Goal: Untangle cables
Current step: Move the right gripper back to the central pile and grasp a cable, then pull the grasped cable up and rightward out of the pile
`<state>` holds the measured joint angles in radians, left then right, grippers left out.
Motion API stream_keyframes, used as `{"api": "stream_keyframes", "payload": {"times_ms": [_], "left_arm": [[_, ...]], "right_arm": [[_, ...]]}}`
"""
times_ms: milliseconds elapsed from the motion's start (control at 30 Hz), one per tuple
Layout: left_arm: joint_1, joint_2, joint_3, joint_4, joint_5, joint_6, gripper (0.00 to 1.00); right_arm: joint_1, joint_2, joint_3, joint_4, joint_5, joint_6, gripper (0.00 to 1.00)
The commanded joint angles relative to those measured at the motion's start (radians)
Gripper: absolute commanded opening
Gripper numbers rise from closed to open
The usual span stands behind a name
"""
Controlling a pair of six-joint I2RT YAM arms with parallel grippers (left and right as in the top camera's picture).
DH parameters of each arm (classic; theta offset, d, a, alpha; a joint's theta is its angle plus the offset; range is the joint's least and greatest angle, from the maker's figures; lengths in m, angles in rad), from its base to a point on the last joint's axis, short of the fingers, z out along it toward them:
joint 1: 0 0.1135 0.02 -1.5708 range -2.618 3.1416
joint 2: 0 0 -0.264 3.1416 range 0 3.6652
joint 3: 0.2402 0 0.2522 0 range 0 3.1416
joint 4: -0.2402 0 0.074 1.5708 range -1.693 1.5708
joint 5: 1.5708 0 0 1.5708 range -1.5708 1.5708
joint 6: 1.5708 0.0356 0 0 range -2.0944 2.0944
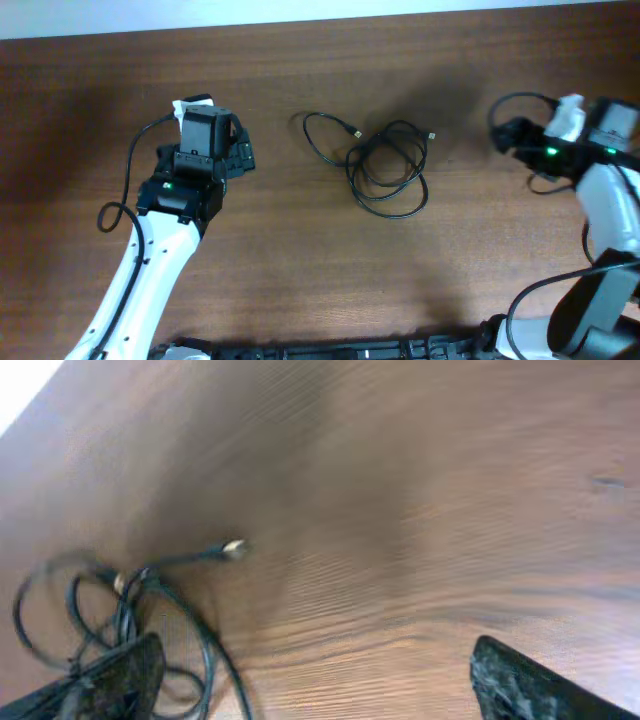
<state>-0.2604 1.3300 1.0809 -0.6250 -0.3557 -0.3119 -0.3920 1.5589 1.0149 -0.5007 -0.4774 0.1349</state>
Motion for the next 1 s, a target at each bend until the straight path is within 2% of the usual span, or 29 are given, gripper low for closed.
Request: {"api": "stream_keyframes", "payload": {"times_ms": [0, 100, 133, 167, 267, 533, 733, 767, 800, 833, 867, 967], "left_arm": [[0.005, 0.000, 0.000, 0.002, 0.000, -0.013, 0.99], [0.005, 0.000, 0.000, 0.002, 0.000, -0.013, 0.99], [0.005, 0.000, 0.000, 0.002, 0.000, -0.013, 0.99], [0.005, 0.000, 0.000, 0.002, 0.000, -0.013, 0.99], [0.005, 0.000, 0.000, 0.002, 0.000, -0.013, 0.99], [0.005, 0.000, 0.000, 0.002, 0.000, -0.013, 0.99], [0.005, 0.000, 0.000, 0.002, 0.000, -0.013, 0.99], [0.005, 0.000, 0.000, 0.002, 0.000, -0.013, 0.99], [0.005, 0.000, 0.000, 0.002, 0.000, -0.013, 0.99], [0.005, 0.000, 0.000, 0.002, 0.000, -0.013, 0.99], [0.005, 0.000, 0.000, 0.002, 0.000, -0.013, 0.99], [0.005, 0.000, 0.000, 0.002, 0.000, -0.013, 0.99]], "right_arm": [[0.158, 0.010, 0.012, 0.002, 0.160, -0.028, 0.96], [0.264, 0.072, 0.012, 0.022, 0.224, -0.003, 1.00], [0.283, 0.107, 0.012, 0.033, 0.224, 0.000, 0.99], [0.297, 0.158, 0.012, 0.058, 0.224, 0.047, 0.92], [0.300, 0.246, 0.012, 0.119, 0.193, 0.110, 0.91], [0.309, 0.269, 0.012, 0.134, 0.077, 0.051, 0.91], [0.445, 0.269, 0.012, 0.155, 0.106, 0.000, 0.88], [0.478, 0.270, 0.012, 0.166, 0.150, 0.001, 0.64], [0.495, 0.272, 0.012, 0.175, 0.151, 0.002, 0.50], [0.506, 0.275, 0.012, 0.180, 0.150, 0.004, 0.39], [0.517, 0.278, 0.012, 0.184, 0.149, 0.004, 0.35], [0.543, 0.280, 0.012, 0.183, 0.117, 0.003, 0.35]]}}
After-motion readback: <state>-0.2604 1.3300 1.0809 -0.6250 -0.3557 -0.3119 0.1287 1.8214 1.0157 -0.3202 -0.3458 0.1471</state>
